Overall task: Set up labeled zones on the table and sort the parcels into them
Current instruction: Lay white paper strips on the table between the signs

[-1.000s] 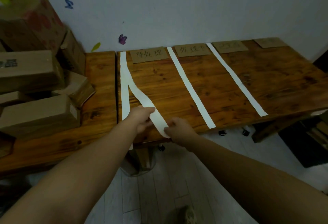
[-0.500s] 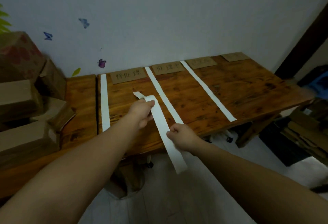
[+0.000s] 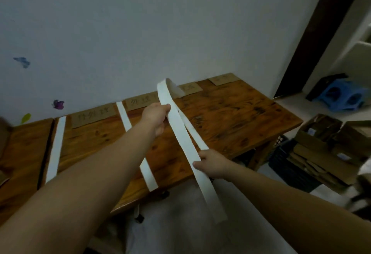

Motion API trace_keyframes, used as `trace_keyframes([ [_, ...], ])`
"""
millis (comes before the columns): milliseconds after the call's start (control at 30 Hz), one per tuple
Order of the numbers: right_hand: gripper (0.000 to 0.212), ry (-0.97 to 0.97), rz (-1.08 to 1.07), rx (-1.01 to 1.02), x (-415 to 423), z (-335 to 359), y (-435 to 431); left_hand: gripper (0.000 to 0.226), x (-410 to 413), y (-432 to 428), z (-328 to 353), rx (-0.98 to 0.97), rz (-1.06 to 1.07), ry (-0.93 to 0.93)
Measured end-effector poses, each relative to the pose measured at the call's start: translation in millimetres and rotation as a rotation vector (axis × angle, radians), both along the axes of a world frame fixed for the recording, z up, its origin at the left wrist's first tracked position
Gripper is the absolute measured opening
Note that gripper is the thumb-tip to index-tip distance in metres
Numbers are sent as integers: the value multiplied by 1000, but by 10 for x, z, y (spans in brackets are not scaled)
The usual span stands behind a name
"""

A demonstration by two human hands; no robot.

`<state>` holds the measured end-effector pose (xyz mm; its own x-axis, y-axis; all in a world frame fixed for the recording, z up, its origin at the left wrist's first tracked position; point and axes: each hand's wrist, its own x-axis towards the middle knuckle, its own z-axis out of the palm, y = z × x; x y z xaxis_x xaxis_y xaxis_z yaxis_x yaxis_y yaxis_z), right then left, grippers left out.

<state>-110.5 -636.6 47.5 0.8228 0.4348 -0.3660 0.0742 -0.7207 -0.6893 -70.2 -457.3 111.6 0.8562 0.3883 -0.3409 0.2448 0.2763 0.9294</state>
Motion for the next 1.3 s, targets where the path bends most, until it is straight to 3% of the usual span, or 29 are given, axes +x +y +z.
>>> trace_keyframes([
  [33,5,-6,-21,20,93,3,-131,21,123,-114,2,-2,-12,-1],
  [167,9,-39,-157,153,563,56,-388,14,609,-580,-55,17,-92,20],
  [233,15,-34,-199,139,806,12,-485,3,889,-724,-68,38,-122,16],
  [333,24,15,-222,50,1181,-109,-667,10,1421,-782,-81,74,-132,-11],
  [433,10,13,-255,17,1688,-186,-772,10,2005,-832,-131,67,-162,-54],
  [533,37,-5,-303,45,2244,-148,-800,21,2544,-943,-197,57,-192,-32],
  [733,38,12,-310,30,3042,-191,-1080,20,3472,-1095,-218,102,-187,5],
  [900,41,41,-263,23,3672,-329,-1319,29,4142,-1280,-387,241,-147,32],
  [1167,38,162,-76,99,4579,-949,-1791,99,4780,-1786,-1318,515,-139,205],
  [1233,44,163,-42,66,4679,-1137,-1859,92,4813,-1868,-1600,701,-257,312],
  [1300,53,140,13,16,4728,-1310,-1912,80,4770,-1919,-1852,932,-510,410],
])
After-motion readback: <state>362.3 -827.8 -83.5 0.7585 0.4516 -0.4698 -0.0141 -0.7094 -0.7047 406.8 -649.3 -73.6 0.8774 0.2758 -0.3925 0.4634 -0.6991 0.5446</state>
